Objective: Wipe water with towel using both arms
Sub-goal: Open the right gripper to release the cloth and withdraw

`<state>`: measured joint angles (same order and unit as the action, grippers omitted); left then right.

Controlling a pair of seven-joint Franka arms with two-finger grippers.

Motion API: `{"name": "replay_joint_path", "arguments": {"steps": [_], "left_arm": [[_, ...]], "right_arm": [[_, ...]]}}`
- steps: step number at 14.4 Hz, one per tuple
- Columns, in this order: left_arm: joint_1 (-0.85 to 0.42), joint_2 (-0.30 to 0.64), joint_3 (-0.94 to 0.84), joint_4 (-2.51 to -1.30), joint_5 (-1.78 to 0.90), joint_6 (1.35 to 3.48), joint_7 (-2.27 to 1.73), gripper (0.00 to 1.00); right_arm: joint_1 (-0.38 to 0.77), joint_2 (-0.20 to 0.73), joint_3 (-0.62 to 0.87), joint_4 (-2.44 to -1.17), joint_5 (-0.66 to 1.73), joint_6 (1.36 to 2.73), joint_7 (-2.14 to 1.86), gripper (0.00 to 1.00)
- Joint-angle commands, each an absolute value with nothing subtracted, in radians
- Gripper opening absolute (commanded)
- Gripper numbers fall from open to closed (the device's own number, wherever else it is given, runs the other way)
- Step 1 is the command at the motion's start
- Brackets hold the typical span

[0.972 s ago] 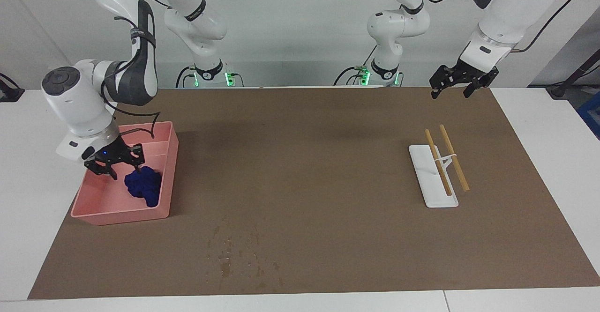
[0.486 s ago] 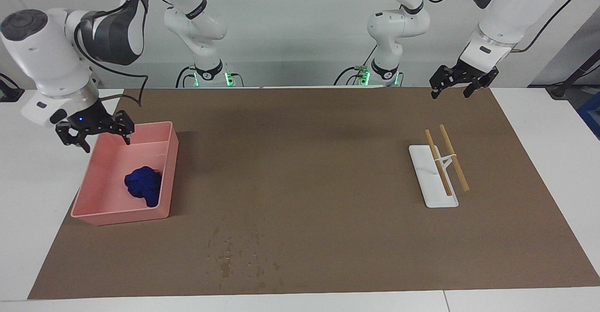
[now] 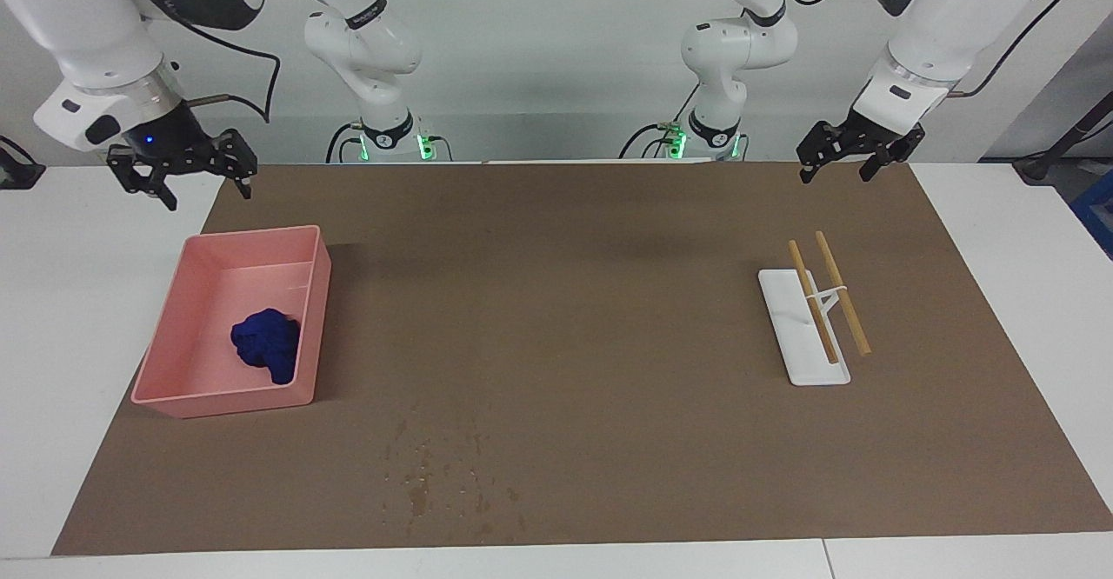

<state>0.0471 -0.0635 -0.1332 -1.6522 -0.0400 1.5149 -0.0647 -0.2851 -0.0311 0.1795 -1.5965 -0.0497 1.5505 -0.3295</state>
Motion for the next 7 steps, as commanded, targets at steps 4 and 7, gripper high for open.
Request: {"name": "replay_joint_path", "arguments": {"steps": [4,7], "left_arm": [[0.037,-0.080,-0.121,-1.660,-0.046,1.502,-0.060,1.00],[0.037,-0.080,-0.121,-1.660,-0.046,1.502,-0.060,1.00]], "right_arm": [[-0.196,-0.138,0.189,-1.632,-0.017,1.434,-0.128,1.00],[-0.179,-0.140,0.195,-1.644,-0.009,1.480,-0.115,1.00]]}}
